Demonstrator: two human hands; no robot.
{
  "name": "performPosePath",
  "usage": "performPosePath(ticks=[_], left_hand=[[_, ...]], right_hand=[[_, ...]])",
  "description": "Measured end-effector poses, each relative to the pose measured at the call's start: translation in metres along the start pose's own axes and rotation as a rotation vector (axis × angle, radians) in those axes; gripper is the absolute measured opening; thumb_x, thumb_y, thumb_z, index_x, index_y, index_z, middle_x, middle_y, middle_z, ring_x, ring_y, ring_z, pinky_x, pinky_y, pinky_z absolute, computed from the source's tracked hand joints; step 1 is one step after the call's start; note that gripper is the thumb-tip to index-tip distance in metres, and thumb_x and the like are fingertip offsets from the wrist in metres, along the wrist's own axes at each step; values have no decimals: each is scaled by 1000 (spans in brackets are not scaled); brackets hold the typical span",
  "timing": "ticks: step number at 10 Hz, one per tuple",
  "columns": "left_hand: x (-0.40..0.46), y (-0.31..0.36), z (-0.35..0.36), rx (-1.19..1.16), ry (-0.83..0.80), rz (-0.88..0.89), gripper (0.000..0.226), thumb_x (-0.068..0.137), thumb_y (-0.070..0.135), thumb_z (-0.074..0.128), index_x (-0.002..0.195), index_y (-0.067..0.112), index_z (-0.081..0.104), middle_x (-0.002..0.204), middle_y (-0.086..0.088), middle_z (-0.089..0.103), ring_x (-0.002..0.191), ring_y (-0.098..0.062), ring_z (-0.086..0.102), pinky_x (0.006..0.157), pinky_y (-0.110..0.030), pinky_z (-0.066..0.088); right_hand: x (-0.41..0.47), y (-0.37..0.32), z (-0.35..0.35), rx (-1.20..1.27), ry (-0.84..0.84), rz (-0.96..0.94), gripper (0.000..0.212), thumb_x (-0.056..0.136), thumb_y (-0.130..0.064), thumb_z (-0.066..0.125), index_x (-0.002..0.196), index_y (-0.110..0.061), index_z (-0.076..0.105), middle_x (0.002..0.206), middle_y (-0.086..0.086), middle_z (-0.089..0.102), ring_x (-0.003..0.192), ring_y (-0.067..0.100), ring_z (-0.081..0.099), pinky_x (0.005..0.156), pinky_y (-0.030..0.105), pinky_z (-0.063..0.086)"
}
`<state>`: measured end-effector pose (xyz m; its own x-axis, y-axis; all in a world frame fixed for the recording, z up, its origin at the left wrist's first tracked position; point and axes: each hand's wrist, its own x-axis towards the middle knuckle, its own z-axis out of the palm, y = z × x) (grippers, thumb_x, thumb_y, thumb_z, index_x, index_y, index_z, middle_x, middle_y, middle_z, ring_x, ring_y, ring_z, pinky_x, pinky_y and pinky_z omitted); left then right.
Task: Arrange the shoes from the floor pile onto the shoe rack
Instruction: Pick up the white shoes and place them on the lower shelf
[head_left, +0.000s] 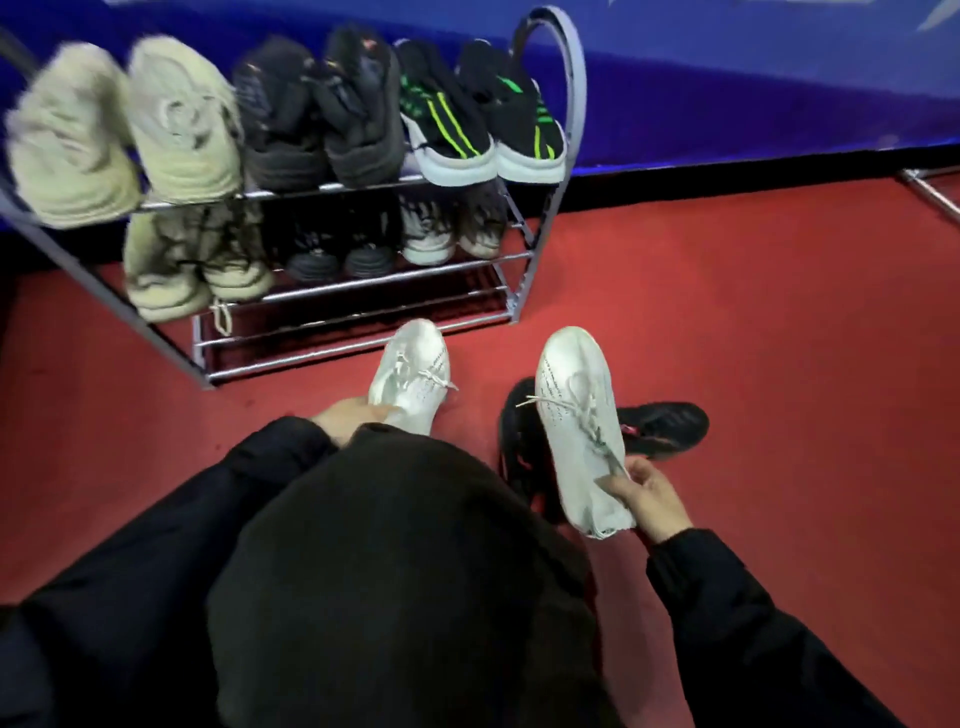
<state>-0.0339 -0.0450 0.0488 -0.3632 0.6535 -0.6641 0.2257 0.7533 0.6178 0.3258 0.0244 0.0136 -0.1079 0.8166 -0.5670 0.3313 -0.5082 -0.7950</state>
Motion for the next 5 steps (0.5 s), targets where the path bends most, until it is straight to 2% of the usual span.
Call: performPosePath(ticks=[1, 2, 3, 4, 5], left_hand=[[-1, -23, -20, -104, 32, -78, 10, 96, 13, 59, 86, 10, 59, 77, -2, 56, 82, -24, 55, 55, -20, 39], [6, -65, -43, -327, 90, -185, 18, 89, 7, 64, 104, 2, 58, 91, -13, 62, 68, -18, 56, 45, -20, 46], [16, -81, -58, -550, 217, -173, 9, 90, 8, 60, 99, 6, 58, 105, -25, 66, 75, -28, 62, 71, -37, 58], [35, -91, -78, -786, 231, -151, 27, 92, 27, 53, 119, 22, 60, 97, -13, 72, 79, -32, 67, 80, -55, 58], [54, -91, -93, -733, 192, -145, 30, 97, 52, 46, 109, 29, 61, 96, -4, 69, 83, -28, 68, 68, -52, 62]], right_hand=[[17, -39, 59, 0, -109, 38, 35, 55, -27, 75, 81, -9, 60, 74, 7, 63, 68, 22, 58, 61, 30, 45], [40, -60, 118, -37, -211, 142, 26, 78, -28, 71, 93, -7, 70, 79, 11, 66, 65, 26, 63, 54, 27, 48], [59, -74, 174, -27, -275, 199, 30, 95, -27, 61, 107, -2, 68, 68, 9, 65, 48, 20, 61, 36, 22, 42], [69, -83, 221, 103, -383, 298, 34, 101, -37, 54, 126, -14, 60, 107, 11, 72, 88, 29, 71, 53, 36, 61], [81, -85, 255, 100, -475, 306, 38, 101, -50, 51, 132, -30, 53, 125, 7, 67, 105, 33, 72, 73, 49, 62]])
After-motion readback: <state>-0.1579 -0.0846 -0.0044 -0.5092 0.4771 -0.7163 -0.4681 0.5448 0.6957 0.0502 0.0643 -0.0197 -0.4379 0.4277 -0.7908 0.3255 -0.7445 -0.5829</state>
